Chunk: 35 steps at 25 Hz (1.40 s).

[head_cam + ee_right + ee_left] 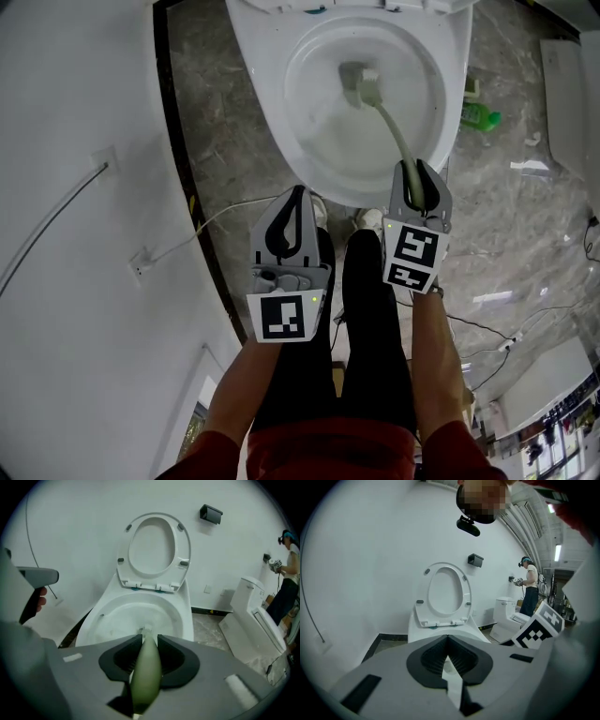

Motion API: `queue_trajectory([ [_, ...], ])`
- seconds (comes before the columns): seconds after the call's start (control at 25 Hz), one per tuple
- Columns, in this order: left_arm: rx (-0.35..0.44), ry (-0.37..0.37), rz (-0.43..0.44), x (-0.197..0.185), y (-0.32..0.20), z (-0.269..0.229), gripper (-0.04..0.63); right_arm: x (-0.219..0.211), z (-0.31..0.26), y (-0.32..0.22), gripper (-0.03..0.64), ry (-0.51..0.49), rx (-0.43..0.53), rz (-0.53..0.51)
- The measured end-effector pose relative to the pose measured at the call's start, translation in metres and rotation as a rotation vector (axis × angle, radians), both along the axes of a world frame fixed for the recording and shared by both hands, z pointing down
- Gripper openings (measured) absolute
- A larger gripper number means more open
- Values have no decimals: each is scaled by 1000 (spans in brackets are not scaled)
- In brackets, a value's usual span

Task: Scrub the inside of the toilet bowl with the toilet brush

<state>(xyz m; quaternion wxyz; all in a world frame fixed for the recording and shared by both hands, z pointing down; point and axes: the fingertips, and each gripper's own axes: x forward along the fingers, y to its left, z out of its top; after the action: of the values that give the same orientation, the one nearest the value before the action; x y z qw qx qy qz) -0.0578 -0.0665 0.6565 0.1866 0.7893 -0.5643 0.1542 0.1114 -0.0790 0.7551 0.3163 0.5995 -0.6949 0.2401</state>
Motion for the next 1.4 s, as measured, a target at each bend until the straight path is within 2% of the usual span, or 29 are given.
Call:
queue_trajectory([
  [0.16,-4,0,8,3,0,1,5,25,-34,-5,113,66,75,14],
  [0.28,-1,1,7,6,-1,3,5,26,-29,-5,113,72,78,14],
  [0.44,-10,-4,11,7,-1,5,5,8,3,-9,113,44,34,-1],
  [0.64,-35,0,-18,-4,7,9,5,-35,25,-14,114,-24,-28,-44],
  [0.84,-62,-3,-53,-18,15,14,5,-64,-11,-24,114,-102,36,-81],
  [0.96,-61,-12,-52,-19,12,16,5,-71,-19,-29,114,-113,54,-95],
  [1.12,-52,25,-57,-13,7,13,5,-61,11,-36,114,-74,17,-64],
  [1.24,-73,41,-30,-2,16,15,5,-41,32,-42,114,-13,-13,-33],
  [1.4,-109,51,-3,6,26,21,5,-12,21,-49,114,5,-8,26],
])
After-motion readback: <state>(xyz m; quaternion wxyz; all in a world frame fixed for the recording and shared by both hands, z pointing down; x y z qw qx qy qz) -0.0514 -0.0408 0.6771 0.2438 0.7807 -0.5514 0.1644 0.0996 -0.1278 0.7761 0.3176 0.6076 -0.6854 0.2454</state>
